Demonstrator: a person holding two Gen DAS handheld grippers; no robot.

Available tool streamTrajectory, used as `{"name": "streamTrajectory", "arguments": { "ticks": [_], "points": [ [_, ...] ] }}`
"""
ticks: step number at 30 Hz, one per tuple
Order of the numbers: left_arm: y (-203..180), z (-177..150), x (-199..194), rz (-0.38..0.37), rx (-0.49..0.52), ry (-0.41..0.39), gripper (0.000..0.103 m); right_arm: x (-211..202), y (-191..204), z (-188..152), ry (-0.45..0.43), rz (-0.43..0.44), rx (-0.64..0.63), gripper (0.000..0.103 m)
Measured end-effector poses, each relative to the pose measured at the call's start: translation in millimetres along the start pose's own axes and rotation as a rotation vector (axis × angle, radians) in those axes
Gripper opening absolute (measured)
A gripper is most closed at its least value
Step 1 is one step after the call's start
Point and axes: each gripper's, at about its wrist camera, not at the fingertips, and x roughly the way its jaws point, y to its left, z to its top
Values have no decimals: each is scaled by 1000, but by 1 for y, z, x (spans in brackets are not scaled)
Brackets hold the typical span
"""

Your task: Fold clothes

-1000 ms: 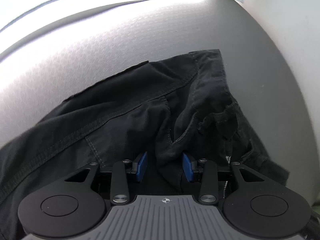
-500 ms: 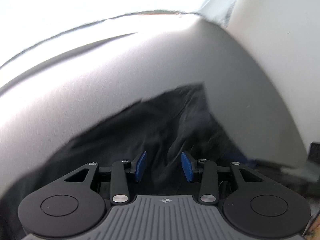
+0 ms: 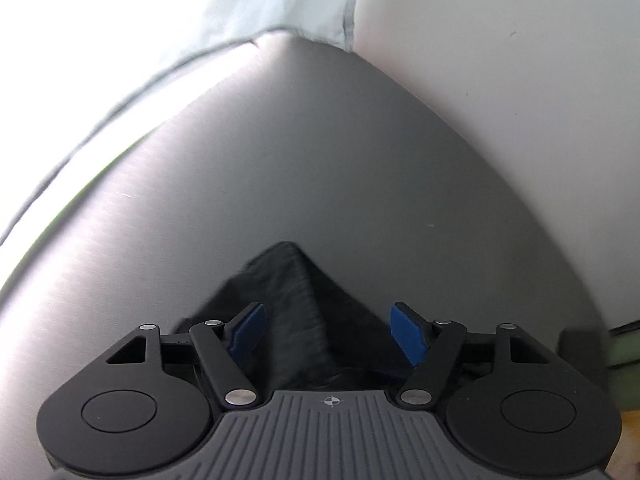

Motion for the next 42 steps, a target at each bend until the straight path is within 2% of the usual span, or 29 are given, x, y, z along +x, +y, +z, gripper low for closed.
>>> {"name": "streamTrajectory", "arguments": {
  "ticks": [2, 4, 5, 7, 9, 14, 17, 19, 21, 24, 26, 30, 31, 34, 39, 41, 42],
  "points": [
    [-9, 5, 27, 92, 41, 91, 69, 16, -3, 16, 3, 2, 11, 51],
    [-14, 1, 47, 204, 58, 143, 44, 20, -6, 18, 4, 6, 21, 48],
    [-15, -5, 50, 257, 51, 136, 39, 24, -7, 18, 4, 3, 21, 46],
    [-12, -11, 49, 293, 32, 101, 18, 30, -10, 19, 4, 0, 27, 34],
    [-4, -17, 47, 287, -6, 81, 12, 30, -11, 20, 6, 3, 45, 34],
    [14, -25, 39, 240, -55, 44, 10, 35, -35, 25, -1, 109, 217, 34],
    [34, -28, 34, 176, -109, 36, 10, 32, -49, 26, -45, 231, 275, 35],
    [48, -30, 32, 145, -146, 40, 10, 33, -44, 29, -46, 258, 229, 37],
    [61, -32, 32, 105, -177, 49, 10, 38, -37, 33, -25, 264, 176, 43],
    [76, -34, 34, 77, -214, 66, 10, 51, -30, 38, 13, 276, 139, 45],
    [80, -36, 38, 99, -212, 80, 11, 57, -25, 41, 22, 271, 113, 45],
    [79, -39, 43, 109, -184, 85, 12, 70, -14, 51, 41, 247, -12, 57],
    [78, -39, 44, 112, -174, 84, 12, 73, -14, 53, 45, 261, -26, 60],
    [77, -41, 46, 114, -160, 86, 12, 80, -20, 63, 67, 321, -33, 61],
    [77, -42, 45, 91, -170, 89, 13, 88, -20, 75, 76, 367, -165, 65],
    [77, -43, 49, 81, -172, 90, 13, 94, -23, 82, 110, 436, -186, 69],
    [77, -43, 49, 78, -175, 90, 13, 96, -25, 85, 127, 470, -196, 81]
  ]
}}
